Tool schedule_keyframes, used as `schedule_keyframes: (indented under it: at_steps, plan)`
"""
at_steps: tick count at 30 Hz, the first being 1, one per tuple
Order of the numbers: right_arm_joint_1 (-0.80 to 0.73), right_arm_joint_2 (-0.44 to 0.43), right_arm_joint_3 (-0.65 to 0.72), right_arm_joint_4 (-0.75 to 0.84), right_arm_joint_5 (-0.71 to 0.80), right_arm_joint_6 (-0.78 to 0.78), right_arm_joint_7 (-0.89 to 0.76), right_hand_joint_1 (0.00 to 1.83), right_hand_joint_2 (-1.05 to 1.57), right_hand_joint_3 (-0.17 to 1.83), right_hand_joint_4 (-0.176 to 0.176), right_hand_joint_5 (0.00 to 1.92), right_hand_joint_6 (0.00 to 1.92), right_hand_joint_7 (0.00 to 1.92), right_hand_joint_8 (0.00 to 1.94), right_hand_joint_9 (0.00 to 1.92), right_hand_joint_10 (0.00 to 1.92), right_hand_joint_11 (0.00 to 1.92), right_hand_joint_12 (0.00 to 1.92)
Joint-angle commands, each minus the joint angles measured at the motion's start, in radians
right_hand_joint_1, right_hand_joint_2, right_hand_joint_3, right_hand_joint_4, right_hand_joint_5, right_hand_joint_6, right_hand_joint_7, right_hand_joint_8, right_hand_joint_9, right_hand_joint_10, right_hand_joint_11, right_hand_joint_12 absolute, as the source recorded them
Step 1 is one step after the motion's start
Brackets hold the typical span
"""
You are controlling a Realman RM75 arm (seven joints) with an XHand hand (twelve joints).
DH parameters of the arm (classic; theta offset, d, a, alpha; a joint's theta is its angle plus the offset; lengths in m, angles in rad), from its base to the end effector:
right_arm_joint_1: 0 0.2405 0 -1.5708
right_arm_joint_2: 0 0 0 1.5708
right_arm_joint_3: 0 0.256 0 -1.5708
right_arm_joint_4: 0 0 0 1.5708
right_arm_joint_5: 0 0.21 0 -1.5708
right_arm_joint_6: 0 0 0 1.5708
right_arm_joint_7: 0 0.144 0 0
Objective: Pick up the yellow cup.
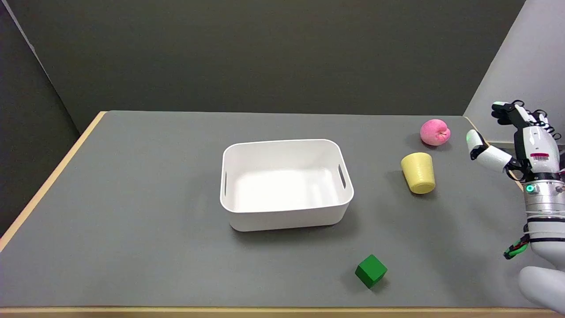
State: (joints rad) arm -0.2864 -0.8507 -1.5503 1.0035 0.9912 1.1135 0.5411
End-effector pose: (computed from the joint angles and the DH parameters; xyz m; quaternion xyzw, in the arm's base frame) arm -0.2510 -0.2039 0.5523 0.5189 0.0467 0.3495 0.7787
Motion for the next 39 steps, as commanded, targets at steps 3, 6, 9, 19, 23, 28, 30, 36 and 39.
schedule_keyframes:
  at_steps: [3,6,9,19,23,28,30,36,39]
  plan:
    - [-0.027,0.021,-0.02,-0.013,-0.008,-0.052,0.008,0.57,0.69,0.84,-0.07,0.32,0.59,0.45,0.58,0.33,1.07,0.0,1.16]
    - [-0.034,0.017,-0.038,-0.012,-0.009,-0.054,0.006,0.53,0.66,0.94,-0.07,0.31,0.61,0.44,0.61,0.35,1.01,0.0,1.1]
    - [-0.038,0.002,-0.041,-0.013,0.002,-0.071,0.01,0.55,0.66,0.94,-0.069,0.31,0.61,0.44,0.61,0.36,1.01,0.0,1.08]
    - [0.0,-0.034,-0.032,0.191,0.169,-0.107,-0.251,0.64,0.66,0.89,-0.079,0.32,0.62,0.47,0.62,0.39,1.13,0.04,1.26]
    - [0.071,-0.04,-0.092,0.404,0.282,-0.132,-0.625,0.63,0.66,0.89,-0.093,0.31,0.6,0.44,0.6,0.37,1.12,0.02,1.26]
    - [0.266,-0.095,-0.243,0.593,0.614,-0.1,-1.254,0.57,0.65,0.87,-0.108,0.3,0.59,0.43,0.6,0.36,1.12,0.05,1.3]
    - [0.35,-0.145,-0.312,0.623,0.756,-0.003,-1.507,0.54,0.66,0.83,-0.118,0.29,0.57,0.42,0.59,0.33,1.11,0.06,1.3]
    - [0.51,-0.189,-0.584,0.638,0.836,0.362,-1.744,0.4,0.66,0.78,-0.168,0.25,0.54,0.34,0.52,0.22,1.01,0.06,1.3]
    - [0.504,-0.189,-0.63,0.675,0.835,0.439,-1.767,0.37,0.66,0.76,-0.176,0.25,0.55,0.33,0.51,0.21,0.99,0.06,1.3]
